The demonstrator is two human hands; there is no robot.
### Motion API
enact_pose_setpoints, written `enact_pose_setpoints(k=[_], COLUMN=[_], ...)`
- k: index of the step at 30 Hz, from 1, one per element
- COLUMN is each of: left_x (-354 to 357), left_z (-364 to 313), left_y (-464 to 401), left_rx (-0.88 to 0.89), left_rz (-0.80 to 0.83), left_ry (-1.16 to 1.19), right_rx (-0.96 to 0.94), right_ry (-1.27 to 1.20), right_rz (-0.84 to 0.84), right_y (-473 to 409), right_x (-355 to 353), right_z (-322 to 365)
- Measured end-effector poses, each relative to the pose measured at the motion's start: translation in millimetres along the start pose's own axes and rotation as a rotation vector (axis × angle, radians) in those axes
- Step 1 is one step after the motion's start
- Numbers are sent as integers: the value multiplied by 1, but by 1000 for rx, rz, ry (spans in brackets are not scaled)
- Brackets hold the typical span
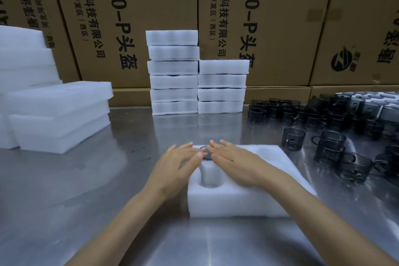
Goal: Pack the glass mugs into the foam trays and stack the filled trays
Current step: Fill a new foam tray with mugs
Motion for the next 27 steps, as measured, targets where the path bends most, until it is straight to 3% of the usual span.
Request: enact_pose_setpoints(k=[2,4,6,8,12,15,19,23,27], left_x=[-3,-6,-9,-8,18,43,43,41,41], left_z=[6,12,9,0,-16,-19,-17,-20,-21], left_y=[-11,-20,-30,-42,-55,-49,-44,-45,-45], left_rx=[-95,-180,-205,-199,-225,-220,-181,-153,-138], left_rz=[-28,-68,-78,-24,143,256,246,232,236], left_ry=[152,312,354,326,283,48,-75,-74,-103], right_rx=[11,47,145,253,404,464,480,385,118], right_ry=[-135,-178,-199,-216,-143,-92,-26,47,-54], right_rz=[-129,-377,-644,-806,-814,-729,-753,-876,-960], right_y=[1,7,21,37,46,43,42,46,48], right_x=[-21,-58,-94,-114,-108,-93,-88,-102,-123], right_z=[-7,-26,-60,-98,-154,-174,-177,-156,-110])
Point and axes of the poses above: each hand's wrist, its own y-axis away from the middle knuckle, its own x-axis out of the palm, z = x × y, the point moved 8 cm from there along -y, towards the middle knuckle, and after that the axes turned 11 degrees about -y, right-handed, at the moved point
